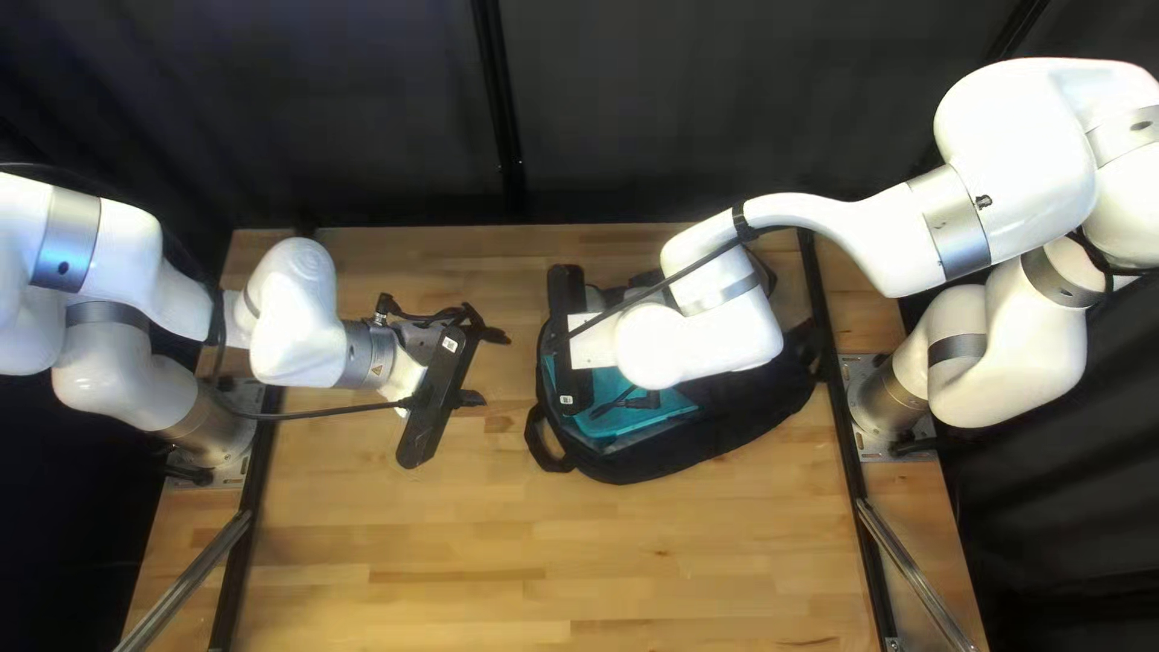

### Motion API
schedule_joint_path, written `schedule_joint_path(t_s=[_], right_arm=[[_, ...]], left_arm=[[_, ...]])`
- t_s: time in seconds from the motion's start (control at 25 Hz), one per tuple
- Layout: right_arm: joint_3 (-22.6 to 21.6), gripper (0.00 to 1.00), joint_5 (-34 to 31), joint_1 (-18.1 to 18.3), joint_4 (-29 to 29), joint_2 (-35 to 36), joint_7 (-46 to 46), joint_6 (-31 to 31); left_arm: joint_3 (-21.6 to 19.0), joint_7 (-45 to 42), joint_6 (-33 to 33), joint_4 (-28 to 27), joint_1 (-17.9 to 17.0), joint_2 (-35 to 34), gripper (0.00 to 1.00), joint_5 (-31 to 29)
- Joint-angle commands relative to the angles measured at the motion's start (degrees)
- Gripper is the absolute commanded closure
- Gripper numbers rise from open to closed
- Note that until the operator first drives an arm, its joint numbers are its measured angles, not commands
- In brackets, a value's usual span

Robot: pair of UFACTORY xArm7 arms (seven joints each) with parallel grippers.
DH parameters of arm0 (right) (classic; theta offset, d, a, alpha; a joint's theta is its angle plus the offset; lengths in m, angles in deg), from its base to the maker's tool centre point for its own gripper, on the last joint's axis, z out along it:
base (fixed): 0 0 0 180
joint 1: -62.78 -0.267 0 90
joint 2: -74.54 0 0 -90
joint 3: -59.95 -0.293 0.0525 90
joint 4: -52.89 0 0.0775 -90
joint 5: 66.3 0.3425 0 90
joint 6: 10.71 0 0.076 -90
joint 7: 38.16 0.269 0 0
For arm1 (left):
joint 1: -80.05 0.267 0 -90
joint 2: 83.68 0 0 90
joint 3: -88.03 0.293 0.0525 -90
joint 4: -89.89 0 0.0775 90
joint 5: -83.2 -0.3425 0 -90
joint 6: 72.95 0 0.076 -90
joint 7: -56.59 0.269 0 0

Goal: Remove a lunch box from a kids backpack

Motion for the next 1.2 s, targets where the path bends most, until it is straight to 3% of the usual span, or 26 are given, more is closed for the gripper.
schedule_joint_path(t_s=[0.04,0.08,0.56,0.72,0.84,0.96,1.2], right_arm=[[-0.1,1.00,-0.1,0.0,0.0,0.1,0.0,0.0],[-0.1,1.00,-0.1,0.0,0.0,0.2,0.0,-0.1],[0.0,1.00,-0.6,0.1,-1.1,1.5,0.2,-0.3],[-0.1,1.00,-0.8,0.1,-1.7,2.0,0.1,-0.1],[-0.1,1.00,-0.7,0.0,-1.6,1.6,0.0,0.2],[-0.1,1.00,-0.5,0.0,-1.6,1.3,-0.2,0.6],[-0.2,1.00,-0.6,0.0,-2.0,1.5,-0.1,0.8]], left_arm=[[0.7,-9.2,-0.9,-10.3,1.8,12.9,0.00,-8.3],[1.0,2.8,-0.8,-8.1,1.2,11.1,0.00,3.9],[1.0,2.4,-0.9,-8.4,1.2,11.2,0.00,3.7],[0.4,-12.9,0.5,-10.7,1.2,13.3,0.00,-11.4],[0.3,-21.1,1.2,-11.4,0.8,14.1,0.00,-19.2],[0.0,-27.0,2.0,-11.7,0.5,14.7,0.00,-24.5],[-0.4,-32.8,3.1,-13.1,0.1,15.9,0.00,-29.3]])
